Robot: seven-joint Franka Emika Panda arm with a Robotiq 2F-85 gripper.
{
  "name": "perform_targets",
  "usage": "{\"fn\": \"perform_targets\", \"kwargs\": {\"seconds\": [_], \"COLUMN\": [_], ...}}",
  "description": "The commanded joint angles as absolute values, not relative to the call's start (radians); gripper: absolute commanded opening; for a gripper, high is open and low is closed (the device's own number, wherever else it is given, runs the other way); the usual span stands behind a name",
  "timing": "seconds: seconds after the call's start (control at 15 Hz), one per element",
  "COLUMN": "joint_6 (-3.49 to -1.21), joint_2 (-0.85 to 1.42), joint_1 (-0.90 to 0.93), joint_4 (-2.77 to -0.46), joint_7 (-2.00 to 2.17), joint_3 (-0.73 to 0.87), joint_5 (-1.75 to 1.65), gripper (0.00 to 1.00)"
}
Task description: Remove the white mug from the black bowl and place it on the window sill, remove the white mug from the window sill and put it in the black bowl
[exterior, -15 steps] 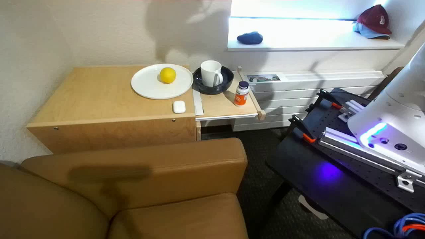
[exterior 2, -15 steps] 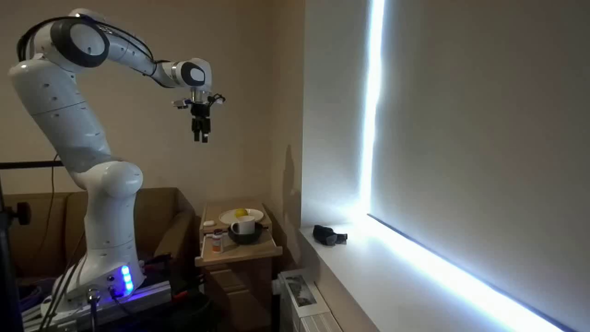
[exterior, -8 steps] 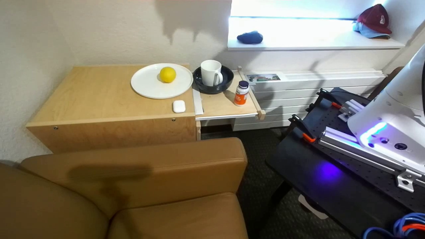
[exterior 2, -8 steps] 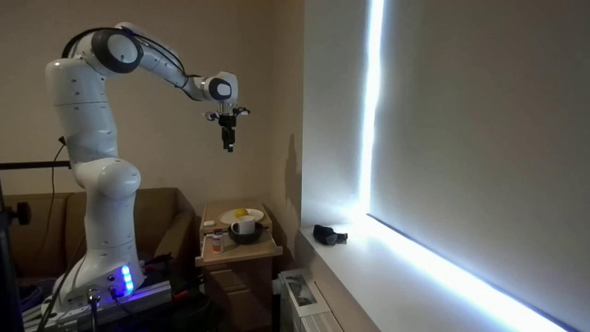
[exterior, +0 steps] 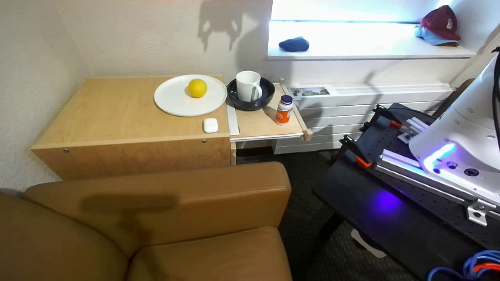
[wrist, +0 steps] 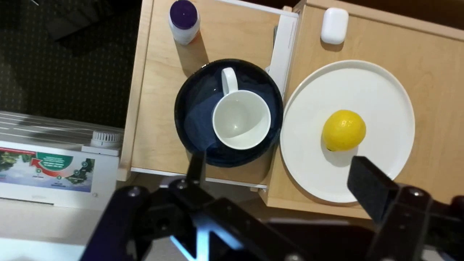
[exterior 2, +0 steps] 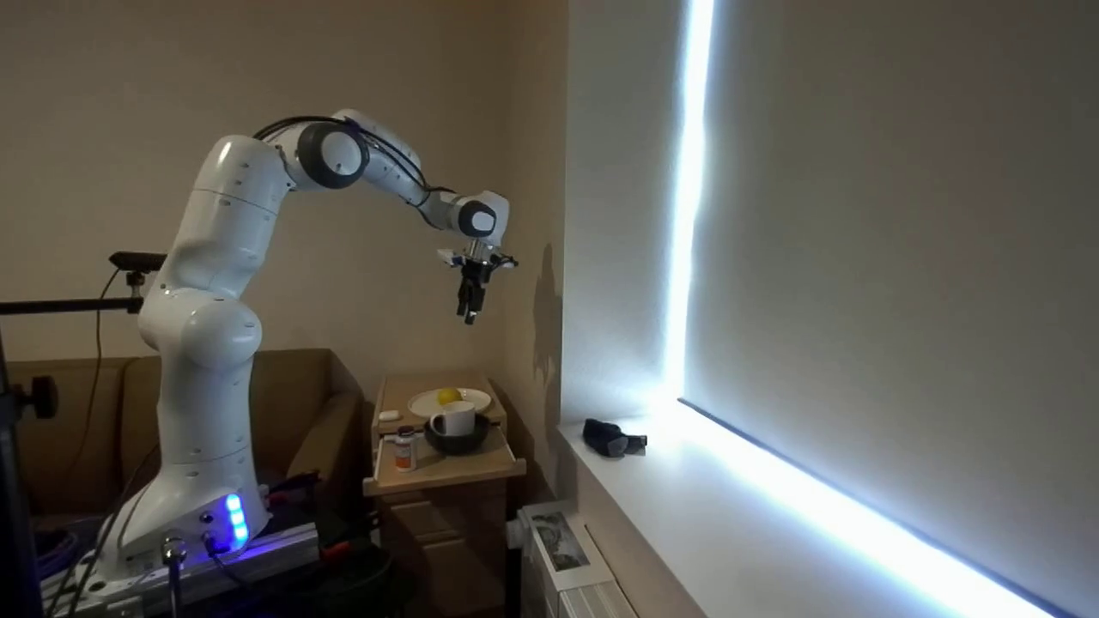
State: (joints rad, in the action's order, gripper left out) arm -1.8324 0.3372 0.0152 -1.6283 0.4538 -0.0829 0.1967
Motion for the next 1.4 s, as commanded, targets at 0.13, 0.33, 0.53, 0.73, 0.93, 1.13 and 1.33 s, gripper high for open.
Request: {"fn": "perform_targets", "kwargs": {"seconds": [0.13,0.33,0.53,0.73,0.93,1.13,1.33], "joint_6": [-1.825,-1.825,-1.904,-2.057,-2.303,-2.479,-2.497], "joint_2": [0.373,0.360,0.341,0.286,0.280,0.322,0.355], "joint_1": [0.043,0.049,0.086,0.131,0.191,0.224,0.218], "joint_4": [-1.596,-1.597,-1.703,-1.867,-1.997,-2.096,-2.149], "joint_7": [0.442,0.446,0.449,0.480,0.624,0.827,0.957], "joint_3": [-0.045,-0.047,-0.049,-0.050,-0.030,-0.001,0.026], "joint_5": [0.208,0.207,0.154,0.115,0.021,-0.045,-0.031], "gripper": [1.00,1.00,1.00,1.00,1.00,1.00,1.00]}}
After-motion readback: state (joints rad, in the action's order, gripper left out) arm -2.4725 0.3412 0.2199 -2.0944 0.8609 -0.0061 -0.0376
